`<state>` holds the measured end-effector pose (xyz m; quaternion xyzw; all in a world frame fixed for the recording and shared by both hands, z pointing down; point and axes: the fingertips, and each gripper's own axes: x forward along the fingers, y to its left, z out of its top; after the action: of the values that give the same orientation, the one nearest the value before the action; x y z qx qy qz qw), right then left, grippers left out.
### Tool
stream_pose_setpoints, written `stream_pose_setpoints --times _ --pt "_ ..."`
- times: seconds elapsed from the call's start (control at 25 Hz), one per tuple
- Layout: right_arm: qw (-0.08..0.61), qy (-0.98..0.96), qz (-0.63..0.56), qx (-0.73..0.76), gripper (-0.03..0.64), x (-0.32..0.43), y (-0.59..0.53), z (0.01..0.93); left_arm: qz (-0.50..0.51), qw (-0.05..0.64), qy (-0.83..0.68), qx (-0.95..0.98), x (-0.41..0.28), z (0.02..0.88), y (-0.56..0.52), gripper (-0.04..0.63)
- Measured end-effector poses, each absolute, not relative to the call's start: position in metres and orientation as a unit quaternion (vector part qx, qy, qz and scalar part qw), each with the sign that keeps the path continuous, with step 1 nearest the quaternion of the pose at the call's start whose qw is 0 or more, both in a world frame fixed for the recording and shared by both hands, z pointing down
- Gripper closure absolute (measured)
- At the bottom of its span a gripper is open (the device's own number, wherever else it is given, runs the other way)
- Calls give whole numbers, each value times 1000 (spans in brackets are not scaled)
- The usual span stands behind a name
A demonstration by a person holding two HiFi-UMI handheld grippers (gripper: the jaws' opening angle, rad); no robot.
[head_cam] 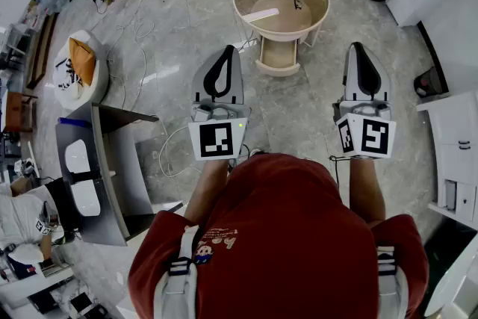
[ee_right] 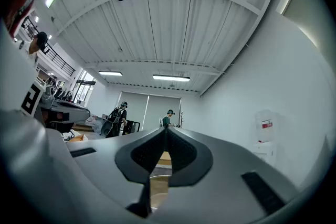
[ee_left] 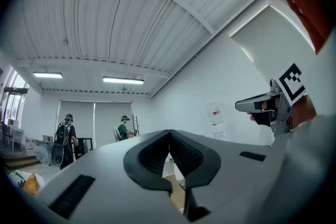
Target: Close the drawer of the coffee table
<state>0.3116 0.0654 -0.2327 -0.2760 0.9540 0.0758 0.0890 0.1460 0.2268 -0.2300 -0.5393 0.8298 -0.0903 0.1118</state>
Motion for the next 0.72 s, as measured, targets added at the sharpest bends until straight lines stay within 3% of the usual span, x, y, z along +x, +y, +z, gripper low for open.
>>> stream_pose_setpoints --times 0.72 --pt "97 959 40 -265 588 270 100 -227 -69 103 831 -542 109 -228 260 581"
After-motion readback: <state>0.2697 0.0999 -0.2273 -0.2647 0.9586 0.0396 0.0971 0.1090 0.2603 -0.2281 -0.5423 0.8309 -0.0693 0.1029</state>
